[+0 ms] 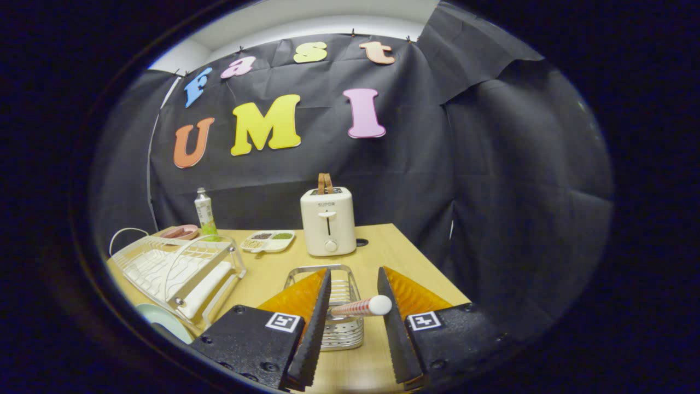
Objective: Take the plate from the dish rack, then take the spoon from the basket and place it into the plate.
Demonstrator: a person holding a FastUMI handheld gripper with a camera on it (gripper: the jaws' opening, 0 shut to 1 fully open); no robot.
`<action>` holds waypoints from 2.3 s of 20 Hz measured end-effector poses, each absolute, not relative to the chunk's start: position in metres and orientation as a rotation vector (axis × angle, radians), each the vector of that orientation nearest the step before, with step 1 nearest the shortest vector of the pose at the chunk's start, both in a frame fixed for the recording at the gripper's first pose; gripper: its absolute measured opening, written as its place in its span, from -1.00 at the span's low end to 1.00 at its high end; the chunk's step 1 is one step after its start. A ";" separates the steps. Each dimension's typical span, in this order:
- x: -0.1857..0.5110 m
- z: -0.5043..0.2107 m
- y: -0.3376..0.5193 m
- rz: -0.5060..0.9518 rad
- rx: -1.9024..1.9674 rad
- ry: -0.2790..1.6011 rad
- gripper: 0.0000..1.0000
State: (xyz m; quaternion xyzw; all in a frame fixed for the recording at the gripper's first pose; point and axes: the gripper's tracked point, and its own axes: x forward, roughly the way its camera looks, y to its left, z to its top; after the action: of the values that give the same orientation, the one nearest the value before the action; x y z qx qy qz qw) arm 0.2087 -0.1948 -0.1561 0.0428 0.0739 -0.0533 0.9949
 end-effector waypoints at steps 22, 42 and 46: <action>0.193 -0.061 -0.162 -0.175 -0.055 0.025 -0.66; 0.006 -0.035 -0.034 -0.075 -0.084 0.014 -0.66; -0.006 -0.063 0.016 0.022 -0.035 0.051 -0.66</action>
State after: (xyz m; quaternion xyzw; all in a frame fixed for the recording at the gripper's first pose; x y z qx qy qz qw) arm -0.0059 0.0159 -0.0632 -0.0174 0.0253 0.0108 0.9995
